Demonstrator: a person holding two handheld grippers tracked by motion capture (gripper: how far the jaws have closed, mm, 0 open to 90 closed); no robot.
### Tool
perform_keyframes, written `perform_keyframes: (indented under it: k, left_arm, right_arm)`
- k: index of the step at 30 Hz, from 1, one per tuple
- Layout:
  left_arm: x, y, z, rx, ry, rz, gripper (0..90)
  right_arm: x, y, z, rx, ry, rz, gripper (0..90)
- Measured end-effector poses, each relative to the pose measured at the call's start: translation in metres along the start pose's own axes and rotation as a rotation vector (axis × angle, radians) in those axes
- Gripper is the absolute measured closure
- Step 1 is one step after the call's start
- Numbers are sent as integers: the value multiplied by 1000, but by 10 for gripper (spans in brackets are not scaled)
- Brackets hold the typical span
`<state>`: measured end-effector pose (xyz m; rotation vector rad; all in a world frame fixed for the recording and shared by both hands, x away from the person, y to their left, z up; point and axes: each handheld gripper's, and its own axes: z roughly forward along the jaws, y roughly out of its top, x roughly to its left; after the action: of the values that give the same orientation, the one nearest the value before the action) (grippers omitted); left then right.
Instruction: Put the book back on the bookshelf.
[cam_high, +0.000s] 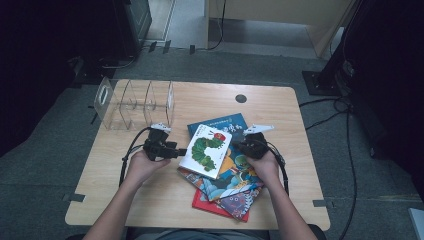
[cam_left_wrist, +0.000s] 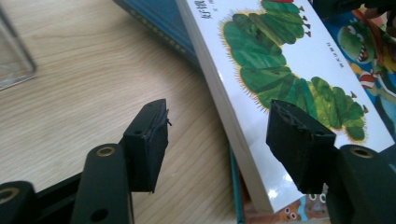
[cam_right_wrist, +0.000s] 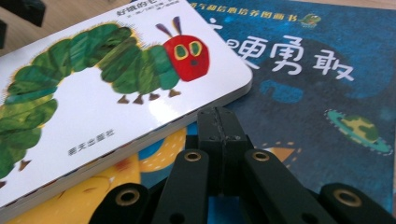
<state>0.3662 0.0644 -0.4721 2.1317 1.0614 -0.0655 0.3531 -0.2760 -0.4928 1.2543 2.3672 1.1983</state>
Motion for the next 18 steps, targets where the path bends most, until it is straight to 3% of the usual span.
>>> perform_keyframes:
  k: [10, 18]
  left_arm:
    - [0, 9, 14, 24, -11, -7, 303]
    - [-3, 10, 20, 40, -26, -12, 297]
  right_arm:
    - [13, -10, -7, -5, 4, -13, 900]
    - [21, -12, -5, -8, 18, -37, 900]
